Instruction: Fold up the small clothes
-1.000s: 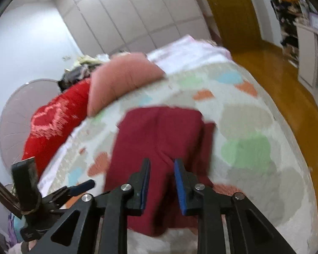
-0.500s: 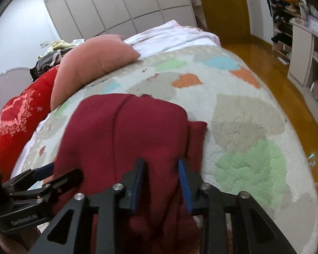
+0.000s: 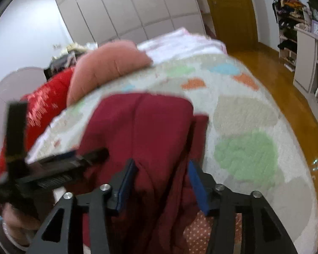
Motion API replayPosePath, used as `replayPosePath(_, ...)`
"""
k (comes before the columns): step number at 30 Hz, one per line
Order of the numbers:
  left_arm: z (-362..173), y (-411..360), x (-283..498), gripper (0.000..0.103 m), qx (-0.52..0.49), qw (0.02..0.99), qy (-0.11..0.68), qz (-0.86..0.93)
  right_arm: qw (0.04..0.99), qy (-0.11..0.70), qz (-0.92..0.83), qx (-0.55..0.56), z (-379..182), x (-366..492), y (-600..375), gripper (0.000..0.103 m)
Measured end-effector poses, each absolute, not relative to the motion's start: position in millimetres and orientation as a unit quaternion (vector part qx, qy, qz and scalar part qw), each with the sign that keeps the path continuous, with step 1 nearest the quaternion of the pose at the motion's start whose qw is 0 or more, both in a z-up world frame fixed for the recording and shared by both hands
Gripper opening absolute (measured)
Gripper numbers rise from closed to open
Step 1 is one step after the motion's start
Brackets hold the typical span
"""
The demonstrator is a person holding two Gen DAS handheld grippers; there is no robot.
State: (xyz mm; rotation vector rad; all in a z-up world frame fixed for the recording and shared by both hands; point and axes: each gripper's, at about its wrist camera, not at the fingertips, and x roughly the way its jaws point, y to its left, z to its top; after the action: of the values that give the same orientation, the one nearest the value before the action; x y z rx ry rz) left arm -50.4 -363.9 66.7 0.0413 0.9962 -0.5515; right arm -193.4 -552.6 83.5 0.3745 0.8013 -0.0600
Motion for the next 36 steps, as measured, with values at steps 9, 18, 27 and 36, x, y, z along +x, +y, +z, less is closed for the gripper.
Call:
replayPosePath(9, 64, -319, -48, 0.082, -0.078, 0.797, 0.511, -0.31, 0.899, 0.354, -0.026, 0.257, 84, -205, -582, 0.084)
replayPosePath(18, 49, -336, -45, 0.091, -0.101, 0.782, 0.516, -0.336, 0.863, 0.358, 0.018, 0.355, 51, -178, -609, 0.092)
replayPosePath(27, 48, -350, -39, 0.082, -0.077, 0.785, 0.508, -0.345, 0.868, 0.385, 0.061, 0.306, 47, -149, -582, 0.064)
replayPosePath(36, 89, -305, -74, 0.065, -0.064, 0.805, 0.48, -0.342, 0.888, 0.372, 0.073, 0.26, 94, -171, -538, 0.046)
